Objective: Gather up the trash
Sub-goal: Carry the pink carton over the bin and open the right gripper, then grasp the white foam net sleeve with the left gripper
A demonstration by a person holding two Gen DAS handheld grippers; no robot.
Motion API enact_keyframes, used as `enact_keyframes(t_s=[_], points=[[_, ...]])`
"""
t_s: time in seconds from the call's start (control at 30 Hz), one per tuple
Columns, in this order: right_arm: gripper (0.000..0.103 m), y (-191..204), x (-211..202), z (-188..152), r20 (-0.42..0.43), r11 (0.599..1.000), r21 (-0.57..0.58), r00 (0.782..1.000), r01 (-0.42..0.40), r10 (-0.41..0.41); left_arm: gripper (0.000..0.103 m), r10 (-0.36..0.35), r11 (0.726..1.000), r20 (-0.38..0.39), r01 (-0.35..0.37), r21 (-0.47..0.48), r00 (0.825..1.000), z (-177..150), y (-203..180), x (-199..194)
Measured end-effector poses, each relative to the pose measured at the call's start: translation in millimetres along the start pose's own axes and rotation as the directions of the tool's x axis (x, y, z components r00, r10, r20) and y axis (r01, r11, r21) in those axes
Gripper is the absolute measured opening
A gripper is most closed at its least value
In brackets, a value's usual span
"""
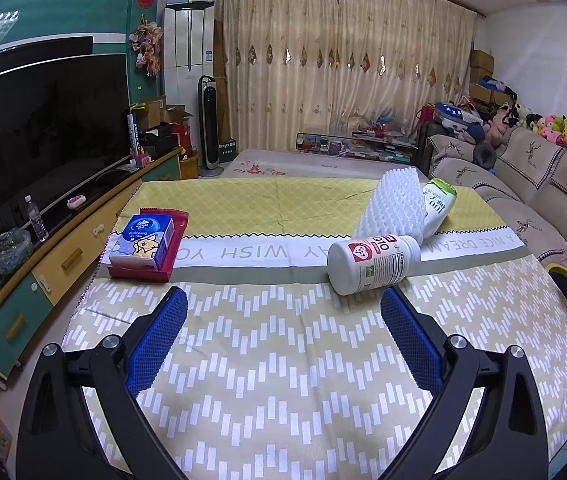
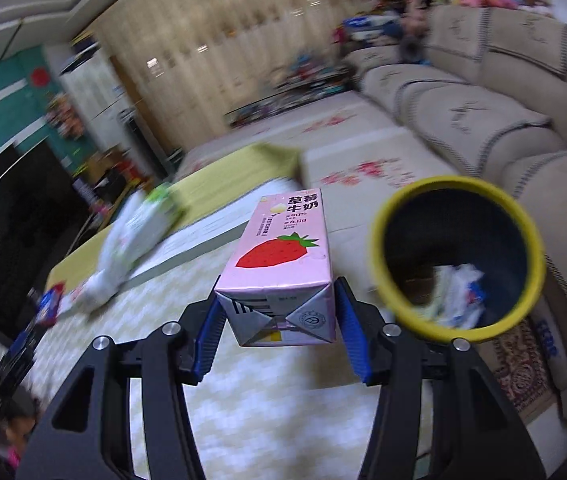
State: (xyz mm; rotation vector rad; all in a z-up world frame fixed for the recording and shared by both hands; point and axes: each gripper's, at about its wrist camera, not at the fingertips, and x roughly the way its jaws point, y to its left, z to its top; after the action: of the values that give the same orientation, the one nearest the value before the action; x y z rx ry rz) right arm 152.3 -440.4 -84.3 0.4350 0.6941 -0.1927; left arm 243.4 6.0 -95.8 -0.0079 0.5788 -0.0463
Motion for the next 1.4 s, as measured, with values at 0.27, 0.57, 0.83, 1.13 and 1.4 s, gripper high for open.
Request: enact_keyframes(t_s=[0.27, 0.57, 0.83, 1.13, 1.4], points=[[0.050, -87.4, 30.4, 15.3, -0.033, 0.970, 0.097, 0.975, 0.222, -0.220, 0.096, -0.022, 1.000, -0.026, 0.021, -0.016, 0.999, 0.1, -0.3, 4.5], [0.065, -119.1, 67.8, 18.8, -0.103, 0.942, 0.123, 0.948, 0.312, -0.300, 0.096, -0.070, 0.996, -0.078, 0.074, 0.041, 0.994, 19.1, -23.4, 6.3], [0.068, -106.4, 60.6, 15.5, -0.073, 0.948, 0.094, 0.951, 0.305, -0.299, 0.096, -0.195, 0.974, -0.113, 0.205, 0.091, 0.974, 71.0, -60.3, 20.9], [0.069, -106.1, 46.5, 13.9, -0.064, 0.958, 0.117, 0.965, 0.261, -0.255, 0.093, -0.194, 0.954, -0.262, 0.244, 0.176, 0.945, 98.5, -103.5, 86.0], [0.069, -112.4, 44.3, 12.4, -0.075, 0.957, 0.126, 0.964, 0.262, -0.254, 0.079, -0.161, 0.937, -0.358, 0.257, 0.239, 0.920, 102.1, -120.1, 133.0]])
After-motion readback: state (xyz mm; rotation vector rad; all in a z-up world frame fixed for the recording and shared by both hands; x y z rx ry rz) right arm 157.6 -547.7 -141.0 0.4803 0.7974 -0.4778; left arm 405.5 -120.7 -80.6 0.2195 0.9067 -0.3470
